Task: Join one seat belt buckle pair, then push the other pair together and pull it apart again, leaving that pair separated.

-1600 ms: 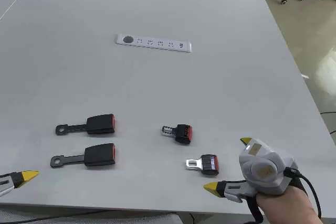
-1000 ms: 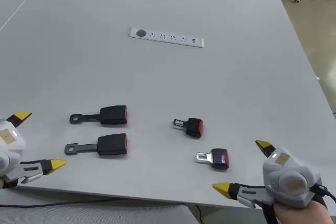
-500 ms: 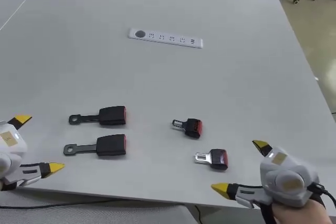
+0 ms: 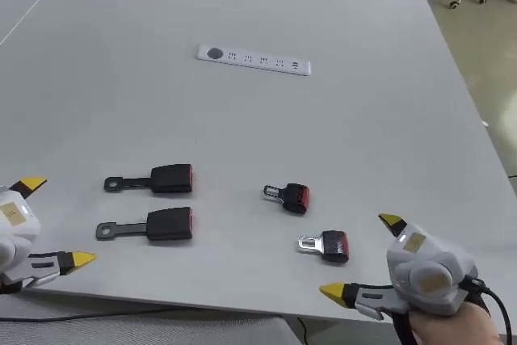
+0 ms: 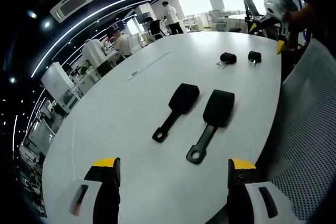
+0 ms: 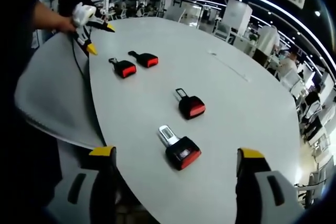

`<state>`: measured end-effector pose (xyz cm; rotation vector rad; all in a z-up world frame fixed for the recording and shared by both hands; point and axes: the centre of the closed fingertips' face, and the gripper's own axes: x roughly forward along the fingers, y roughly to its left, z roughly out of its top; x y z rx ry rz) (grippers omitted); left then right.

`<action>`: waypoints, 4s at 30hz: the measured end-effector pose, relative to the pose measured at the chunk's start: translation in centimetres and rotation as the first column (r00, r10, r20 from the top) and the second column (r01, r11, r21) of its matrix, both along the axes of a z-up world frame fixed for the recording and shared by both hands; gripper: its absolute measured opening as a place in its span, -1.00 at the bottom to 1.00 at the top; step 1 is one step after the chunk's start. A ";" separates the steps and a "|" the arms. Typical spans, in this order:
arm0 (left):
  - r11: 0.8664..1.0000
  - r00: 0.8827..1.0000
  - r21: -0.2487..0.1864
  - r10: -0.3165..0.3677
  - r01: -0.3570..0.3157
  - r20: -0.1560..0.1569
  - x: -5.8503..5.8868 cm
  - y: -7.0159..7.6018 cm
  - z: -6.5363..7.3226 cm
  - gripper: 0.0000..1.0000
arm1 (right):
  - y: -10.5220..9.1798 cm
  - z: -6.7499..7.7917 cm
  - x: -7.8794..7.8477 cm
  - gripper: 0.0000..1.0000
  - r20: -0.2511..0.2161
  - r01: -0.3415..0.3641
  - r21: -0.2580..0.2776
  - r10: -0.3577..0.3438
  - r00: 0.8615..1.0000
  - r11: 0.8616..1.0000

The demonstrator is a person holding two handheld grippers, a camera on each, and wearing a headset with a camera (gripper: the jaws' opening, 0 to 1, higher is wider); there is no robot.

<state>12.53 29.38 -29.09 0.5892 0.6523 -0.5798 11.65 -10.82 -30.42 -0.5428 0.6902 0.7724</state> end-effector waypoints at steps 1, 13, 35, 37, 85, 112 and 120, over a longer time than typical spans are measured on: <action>1.000 1.000 0.002 0.001 -0.001 -0.004 0.0 0.0 -0.1 0.70 | 0.1 0.0 -0.1 0.92 -0.003 -0.014 -0.003 0.014 1.000 1.000; 1.000 1.000 0.004 0.010 -0.010 0.005 0.1 0.3 0.3 0.67 | 0.6 0.3 0.2 0.77 -0.018 -0.038 -0.029 0.038 0.999 0.999; 0.991 0.990 0.117 -0.050 0.065 -0.128 -1.2 1.3 -1.5 0.47 | 0.3 -0.1 -0.3 0.63 -0.087 -0.169 -0.125 0.159 0.983 0.978; 0.986 0.985 0.131 -0.079 0.100 -0.152 -1.3 0.9 -1.7 0.45 | 0.4 -0.3 -0.6 0.57 -0.091 -0.197 -0.136 0.186 0.978 0.971; 0.869 0.842 0.098 -0.433 0.485 -0.323 2.9 -11.6 -3.8 -0.31 | 0.5 -5.4 2.7 -0.12 -0.241 -0.352 -0.132 0.315 0.918 0.926; 0.922 0.855 0.042 -0.340 0.386 -0.393 2.4 -11.9 -4.0 -0.53 | 0.0 -6.3 2.7 -0.26 -0.282 -0.382 -0.158 0.329 0.901 0.911; 0.926 0.860 0.043 -0.329 0.374 -0.390 2.9 -11.4 -4.7 -0.51 | 0.1 -6.3 2.6 -0.27 -0.281 -0.380 -0.153 0.328 0.902 0.912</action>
